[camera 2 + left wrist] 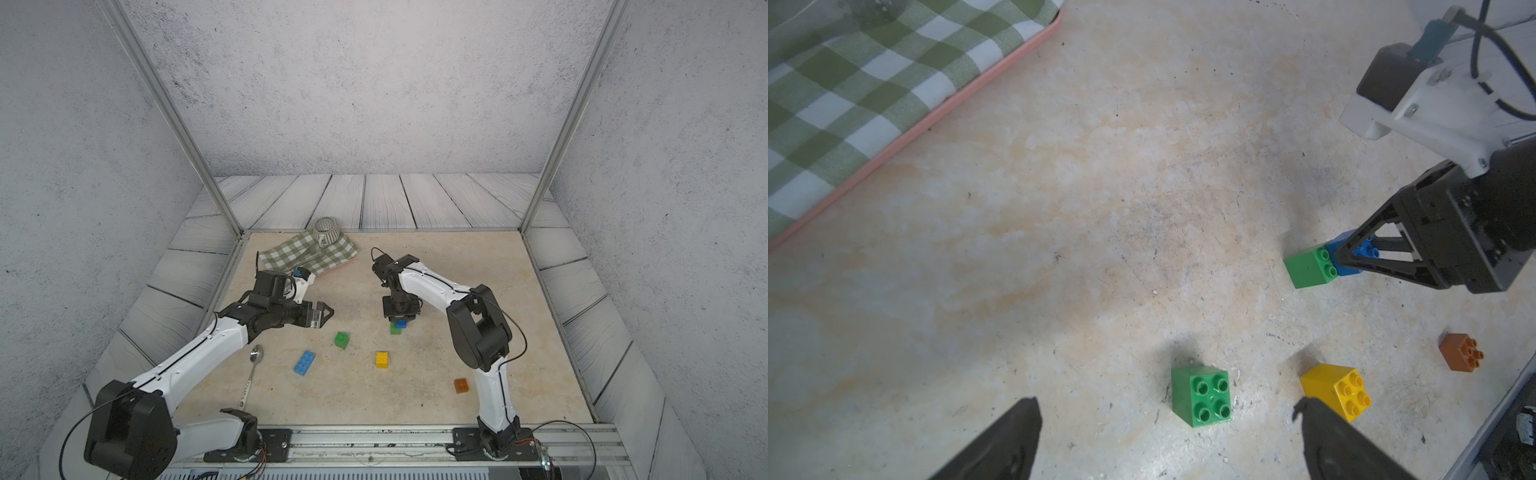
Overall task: Assemble the number 4 with lego
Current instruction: Assemble the lego brick with the lego brick.
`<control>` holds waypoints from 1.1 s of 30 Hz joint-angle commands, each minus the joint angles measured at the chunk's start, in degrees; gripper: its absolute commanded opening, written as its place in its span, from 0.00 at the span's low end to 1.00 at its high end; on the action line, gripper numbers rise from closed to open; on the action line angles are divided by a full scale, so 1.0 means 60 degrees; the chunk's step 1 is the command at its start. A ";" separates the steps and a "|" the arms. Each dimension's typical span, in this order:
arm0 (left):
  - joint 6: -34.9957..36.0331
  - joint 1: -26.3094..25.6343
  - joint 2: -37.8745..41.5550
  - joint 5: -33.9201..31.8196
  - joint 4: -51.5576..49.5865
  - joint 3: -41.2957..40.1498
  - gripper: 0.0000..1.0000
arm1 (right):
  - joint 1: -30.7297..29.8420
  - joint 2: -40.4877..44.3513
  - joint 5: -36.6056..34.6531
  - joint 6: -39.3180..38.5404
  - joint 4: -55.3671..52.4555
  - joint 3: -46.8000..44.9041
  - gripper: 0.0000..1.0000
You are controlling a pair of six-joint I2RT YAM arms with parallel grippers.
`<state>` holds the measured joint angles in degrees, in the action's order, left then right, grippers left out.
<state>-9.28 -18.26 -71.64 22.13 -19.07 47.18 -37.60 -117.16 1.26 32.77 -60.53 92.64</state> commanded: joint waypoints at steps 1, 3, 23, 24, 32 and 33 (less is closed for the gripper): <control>-0.0014 0.0107 -0.0029 -0.0059 -0.0059 0.0213 1.00 | -0.0064 -0.1390 0.0464 0.0069 0.0352 -0.0639 0.00; -0.0030 0.0111 -0.0041 -0.0056 -0.0059 0.0218 1.00 | -0.0089 -0.1441 0.0197 0.0025 0.0177 -0.0507 0.00; -0.0080 0.0129 0.0047 -0.0101 -0.0002 0.0194 0.99 | -0.0115 -0.1791 0.0549 0.0341 0.0576 -0.0630 0.00; -0.0091 0.0142 0.0067 -0.0100 0.0000 0.0179 0.99 | -0.0116 -0.1849 0.0577 0.0318 0.0562 -0.0601 0.00; -0.0129 0.0142 0.0132 -0.0145 0.0058 0.0135 0.99 | -0.0162 -0.1830 -0.0056 0.0264 0.0358 -0.0580 0.00; -0.0129 0.0136 0.0110 -0.0138 0.0062 0.0146 0.99 | -0.0167 -0.1843 0.0039 0.0262 0.0355 -0.0599 0.00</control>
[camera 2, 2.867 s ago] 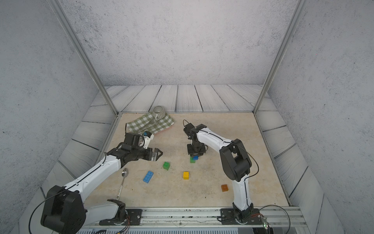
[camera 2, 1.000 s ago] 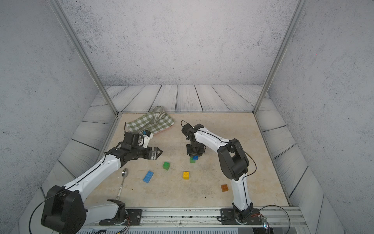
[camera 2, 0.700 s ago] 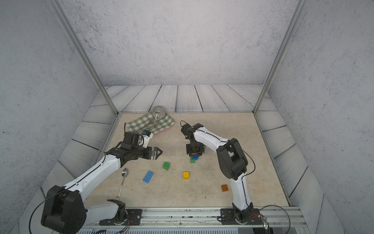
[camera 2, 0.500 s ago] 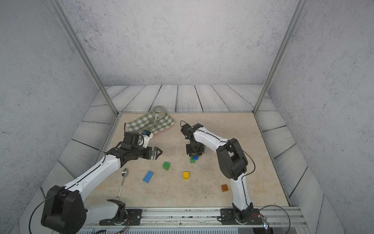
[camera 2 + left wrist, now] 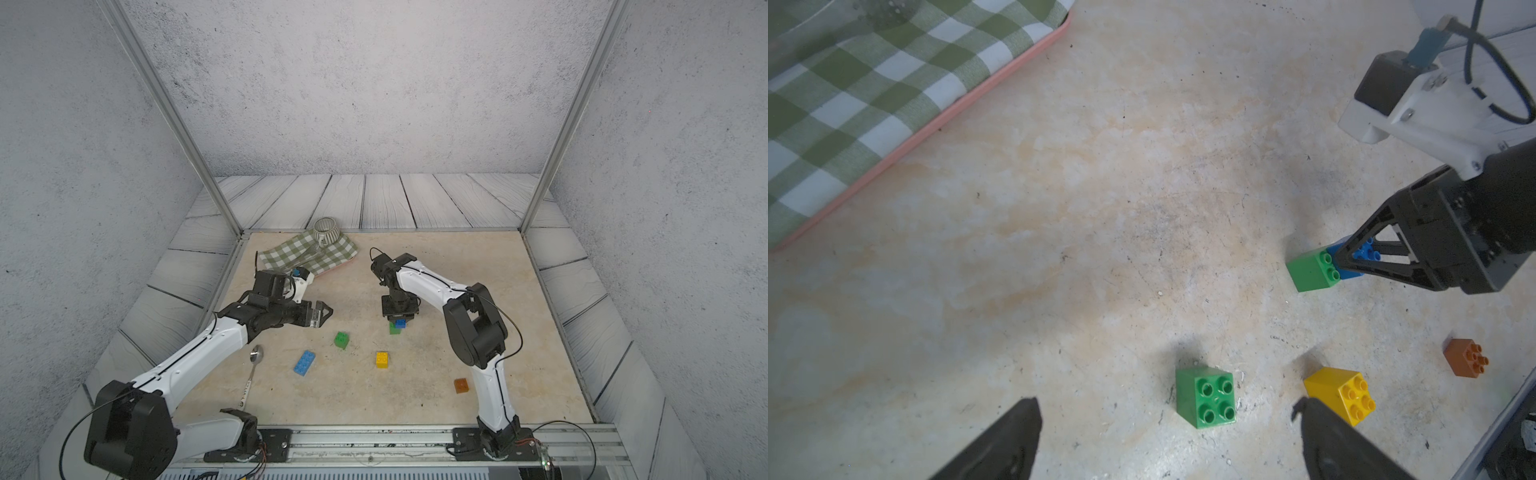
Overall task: Assemble the number 4 with lego
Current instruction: Assemble the lego brick with the lego brick.
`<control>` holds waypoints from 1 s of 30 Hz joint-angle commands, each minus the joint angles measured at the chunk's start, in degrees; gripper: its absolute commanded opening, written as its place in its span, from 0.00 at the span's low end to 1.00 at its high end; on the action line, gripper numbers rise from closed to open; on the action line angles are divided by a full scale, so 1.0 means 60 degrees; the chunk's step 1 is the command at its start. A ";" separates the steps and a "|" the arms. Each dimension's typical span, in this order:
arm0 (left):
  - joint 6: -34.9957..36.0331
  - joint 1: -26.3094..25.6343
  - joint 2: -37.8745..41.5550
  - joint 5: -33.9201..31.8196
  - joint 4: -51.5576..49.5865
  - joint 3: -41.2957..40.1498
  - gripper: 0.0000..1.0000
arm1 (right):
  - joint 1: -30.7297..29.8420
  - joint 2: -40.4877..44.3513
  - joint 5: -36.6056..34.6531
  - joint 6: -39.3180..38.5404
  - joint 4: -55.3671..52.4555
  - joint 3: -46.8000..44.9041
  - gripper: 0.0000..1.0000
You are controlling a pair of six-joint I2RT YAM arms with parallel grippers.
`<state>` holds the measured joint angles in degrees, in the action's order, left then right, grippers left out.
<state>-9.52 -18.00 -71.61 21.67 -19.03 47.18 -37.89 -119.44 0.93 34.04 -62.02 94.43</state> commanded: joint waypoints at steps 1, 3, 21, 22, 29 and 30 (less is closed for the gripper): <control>-0.0086 0.0086 0.0099 -0.0039 0.0051 0.0139 0.99 | -0.0118 -0.1466 0.0123 0.0045 0.0599 -0.0898 0.00; -0.0085 0.0087 0.0078 -0.0052 0.0037 0.0147 0.99 | -0.0122 -0.1370 0.0086 0.0068 0.0609 -0.0942 0.00; -0.0115 0.0102 0.0230 -0.0217 0.0036 0.0120 0.99 | -0.0125 -0.0441 -0.0155 0.0203 -0.0178 -0.0244 0.18; -0.0111 0.0101 0.0243 -0.0230 0.0042 0.0121 0.99 | -0.0123 -0.0440 -0.0155 0.0190 -0.0244 -0.0172 0.20; -0.0126 0.0099 0.0327 -0.0298 0.0029 0.0105 0.99 | -0.0115 -0.0530 -0.0046 0.0170 -0.0393 0.0038 0.28; -0.0103 0.0097 0.0334 -0.0312 0.0022 0.0087 0.99 | -0.0113 -0.0535 -0.0025 0.0185 -0.0386 0.0038 0.29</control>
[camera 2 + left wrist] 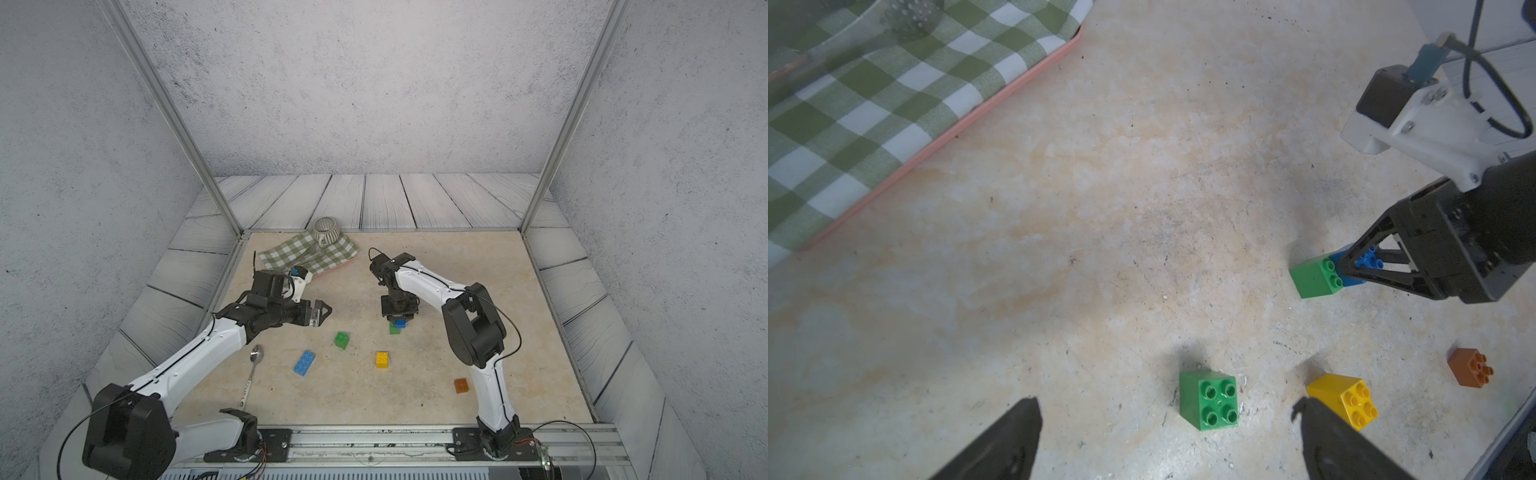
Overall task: Assemble the number 4 with lego
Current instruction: Assemble the lego brick with the lego brick.
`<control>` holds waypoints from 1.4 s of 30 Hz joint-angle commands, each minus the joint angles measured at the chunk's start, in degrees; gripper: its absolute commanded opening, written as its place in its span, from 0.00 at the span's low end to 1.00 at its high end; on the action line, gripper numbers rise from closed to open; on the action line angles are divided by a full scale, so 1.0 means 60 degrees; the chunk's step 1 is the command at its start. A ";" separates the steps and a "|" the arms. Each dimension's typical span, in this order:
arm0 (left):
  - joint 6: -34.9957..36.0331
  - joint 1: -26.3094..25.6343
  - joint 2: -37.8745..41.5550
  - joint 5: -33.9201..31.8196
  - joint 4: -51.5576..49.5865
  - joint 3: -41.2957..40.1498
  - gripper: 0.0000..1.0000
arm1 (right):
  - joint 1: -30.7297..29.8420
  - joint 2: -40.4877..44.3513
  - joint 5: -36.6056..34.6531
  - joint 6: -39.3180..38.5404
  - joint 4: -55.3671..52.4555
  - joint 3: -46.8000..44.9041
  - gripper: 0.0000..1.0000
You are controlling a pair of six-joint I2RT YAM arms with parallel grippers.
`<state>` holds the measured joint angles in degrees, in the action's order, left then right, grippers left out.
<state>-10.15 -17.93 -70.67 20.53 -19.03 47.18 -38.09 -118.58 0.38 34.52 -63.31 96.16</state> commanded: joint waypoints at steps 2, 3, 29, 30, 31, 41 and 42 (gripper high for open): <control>-0.0008 0.0089 0.0192 -0.0127 0.0021 0.0090 0.99 | -0.0083 -0.0627 0.0090 0.0124 -0.0171 -0.0236 0.32; -0.0011 0.0089 0.0193 -0.0138 0.0022 0.0087 0.99 | -0.0085 -0.0591 0.0097 0.0153 -0.0165 -0.0235 0.33; -0.0124 0.0080 0.0418 -0.0343 0.0015 -0.0039 0.99 | -0.0040 0.0383 0.0013 0.0113 -0.0603 0.0369 0.59; -0.0139 0.0081 0.0446 -0.0370 -0.0006 -0.0055 0.99 | -0.0039 0.0371 0.0010 0.0095 -0.0623 0.0389 0.59; -0.0161 0.0082 0.0475 -0.0389 -0.0014 -0.0077 0.99 | -0.0039 0.0377 0.0002 0.0074 -0.0625 0.0407 0.60; -0.1422 -0.0284 0.1121 -0.1519 -0.1276 -0.0368 0.94 | -0.0026 0.1110 -0.0095 -0.0018 -0.0640 0.0130 0.63; -0.1719 -0.0421 0.1217 -0.1729 -0.1579 -0.0416 0.92 | -0.0028 0.1294 -0.0097 -0.0033 -0.0640 0.0006 0.63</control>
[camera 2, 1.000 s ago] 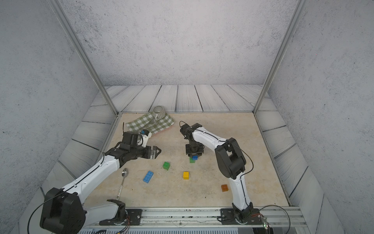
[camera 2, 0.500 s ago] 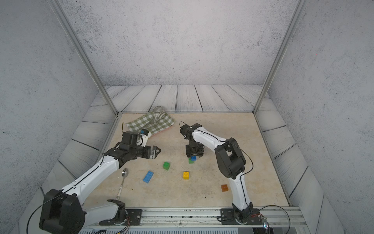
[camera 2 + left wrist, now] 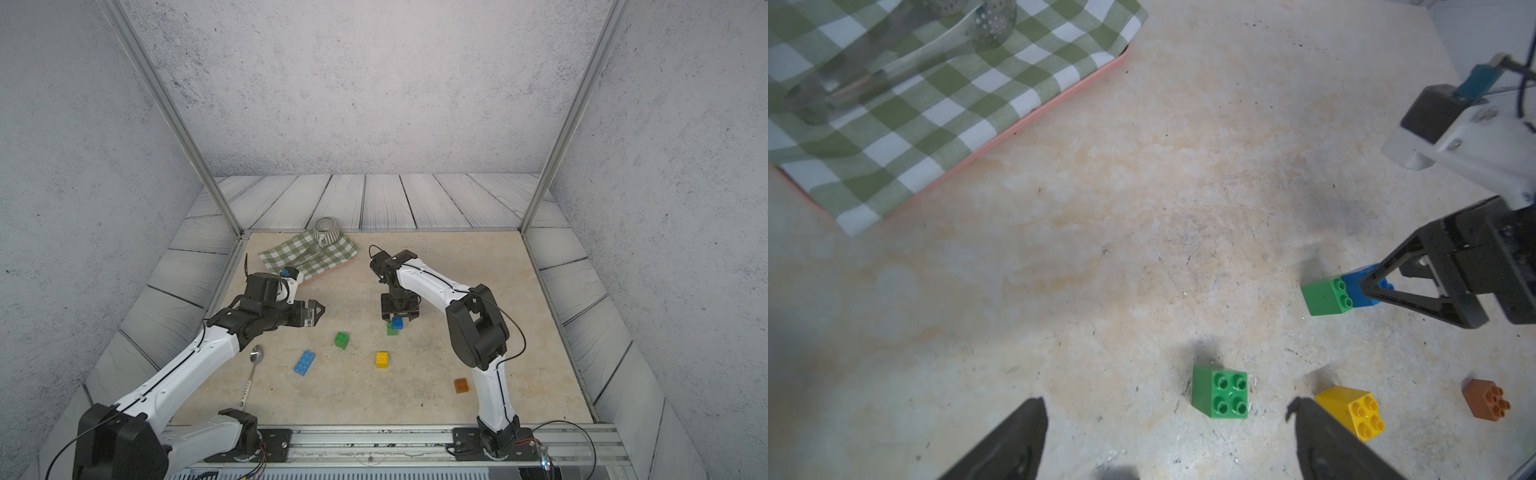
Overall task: Assemble the number 4 with lego
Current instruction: Assemble the lego brick with the lego brick, then pick up the lego brick from the center of the board.
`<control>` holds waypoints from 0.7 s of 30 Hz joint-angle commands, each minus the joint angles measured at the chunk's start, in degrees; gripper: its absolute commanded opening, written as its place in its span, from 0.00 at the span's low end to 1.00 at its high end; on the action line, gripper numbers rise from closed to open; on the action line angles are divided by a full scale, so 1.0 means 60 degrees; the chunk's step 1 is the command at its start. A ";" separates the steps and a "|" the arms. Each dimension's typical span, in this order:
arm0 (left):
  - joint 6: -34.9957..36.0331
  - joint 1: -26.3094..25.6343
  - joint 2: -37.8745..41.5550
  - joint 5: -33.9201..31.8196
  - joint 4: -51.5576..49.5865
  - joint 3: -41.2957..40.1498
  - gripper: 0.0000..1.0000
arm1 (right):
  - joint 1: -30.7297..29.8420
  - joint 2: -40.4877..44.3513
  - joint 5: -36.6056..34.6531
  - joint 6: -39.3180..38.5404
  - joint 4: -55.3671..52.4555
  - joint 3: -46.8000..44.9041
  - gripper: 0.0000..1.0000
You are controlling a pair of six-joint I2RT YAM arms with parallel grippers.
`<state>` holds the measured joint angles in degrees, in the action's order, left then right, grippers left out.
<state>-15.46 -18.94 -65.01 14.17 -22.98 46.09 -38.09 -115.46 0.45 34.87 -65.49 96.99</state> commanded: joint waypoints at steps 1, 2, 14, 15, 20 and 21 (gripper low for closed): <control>-0.1030 -0.0373 0.0355 -0.0787 -0.1138 -0.0278 0.91 | -0.0032 0.0943 -0.0095 -0.0111 -0.0258 -0.0262 0.64; -0.1317 -0.0565 0.0425 -0.1004 -0.1412 -0.0350 0.90 | -0.0032 0.1164 -0.0075 -0.0136 -0.0233 -0.0436 0.64; -0.3123 -0.1311 0.0536 -0.1411 -0.1626 -0.1862 0.90 | -0.0037 0.3772 0.0518 -0.0125 0.0118 -0.2786 0.72; -0.3085 -0.1311 0.0426 -0.1429 -0.1550 -0.1930 0.90 | -0.0025 0.3980 0.0526 -0.0103 0.0134 -0.2963 0.73; -0.3061 -0.1311 -0.0473 -0.1275 -0.0938 -0.2123 0.90 | -0.0026 0.4827 0.0570 -0.0012 0.0117 -0.3675 0.76; -0.3083 -0.1311 -0.0747 -0.1171 -0.0857 -0.2086 0.90 | -0.0025 0.4967 0.0571 -0.0011 0.0084 -0.3762 0.76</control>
<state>-33.36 -26.52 -66.52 6.76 -30.33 33.91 -38.09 -88.23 3.16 34.28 -64.42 75.64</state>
